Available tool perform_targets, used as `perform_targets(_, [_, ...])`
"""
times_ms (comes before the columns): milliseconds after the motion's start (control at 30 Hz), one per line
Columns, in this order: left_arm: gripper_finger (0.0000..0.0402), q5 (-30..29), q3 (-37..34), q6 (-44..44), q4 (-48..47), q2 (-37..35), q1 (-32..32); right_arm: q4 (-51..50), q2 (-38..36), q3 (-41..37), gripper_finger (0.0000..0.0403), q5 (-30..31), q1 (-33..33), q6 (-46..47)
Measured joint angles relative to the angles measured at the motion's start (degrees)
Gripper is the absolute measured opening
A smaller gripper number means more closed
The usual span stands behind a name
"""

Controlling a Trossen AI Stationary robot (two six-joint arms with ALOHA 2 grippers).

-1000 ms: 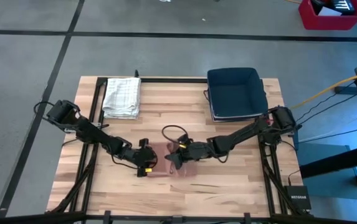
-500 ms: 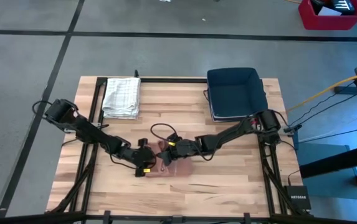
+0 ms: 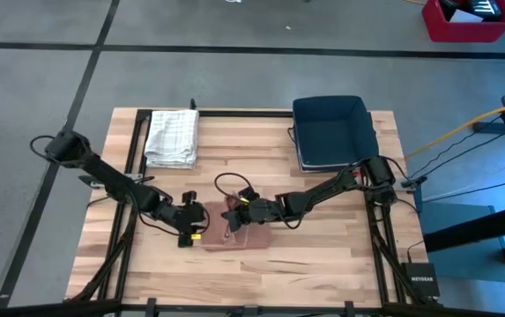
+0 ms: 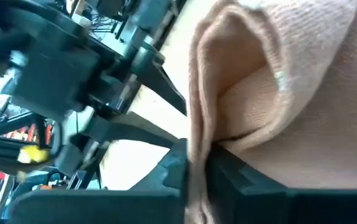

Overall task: Fold towel
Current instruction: Fold the brown towel on the table

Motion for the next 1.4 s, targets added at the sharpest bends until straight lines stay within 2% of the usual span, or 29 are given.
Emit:
perform_targets(67, [0.013, 0.0, 0.0, -0.3, -1.2, -1.6, -0.2, -0.2, 0.0, 0.0, 0.006, -0.6, 0.0, 0.8])
perform_targets(233, [0.013, -0.2, 0.0, -0.3, -2.0, -4.5, -0.3, -2.1, 0.0, 0.0, 0.0143, -7.0, 0.0, 0.8])
perform_targets(367, [0.013, -0.2, 0.0, -0.3, -2.4, -6.1, -0.3, -0.9, 0.0, -0.1, 0.0194, -7.4, 0.0, -0.3])
perform_targets(433, [0.013, -0.1, 0.0, -0.4, -3.3, -7.2, -0.3, -0.5, 0.0, 0.0, 0.021, -9.2, -0.3, -2.5])
perform_targets(600, [0.013, -0.1, 2.3, -3.1, -9.3, -11.7, -0.3, -3.3, -1.0, -0.1, 0.0228, -18.2, -1.2, -9.1])
perform_targets(733, [0.013, -3.2, 2.7, -3.1, -1.0, -13.2, -0.3, -6.3, -4.8, -0.1, 0.0229, -19.0, -0.7, -18.5])
perform_targets(900, [0.013, -2.9, 2.7, -2.8, 3.8, -6.6, -0.7, -7.9, -5.8, -0.3, 0.0229, -12.7, 2.6, -31.2])
perform_targets(1000, [0.013, -2.9, 2.6, -0.6, 8.4, -0.5, -0.4, -7.1, -5.8, -1.8, 0.0229, -6.6, 4.6, -36.7])
perform_targets(1133, [0.013, -3.1, 2.7, 1.0, 16.4, 9.1, 1.3, 1.2, -5.0, -6.4, 0.023, 2.8, 5.9, -42.0])
perform_targets(1267, [0.013, -2.5, 2.7, -5.5, 16.1, 16.1, 0.6, 9.8, -1.1, -10.4, 0.023, 2.3, 5.7, -43.5])
perform_targets(1400, [0.013, -3.8, 2.9, -12.2, 16.6, 20.3, -1.9, 11.1, 4.5, -10.9, 0.023, 1.8, 5.8, -48.2])
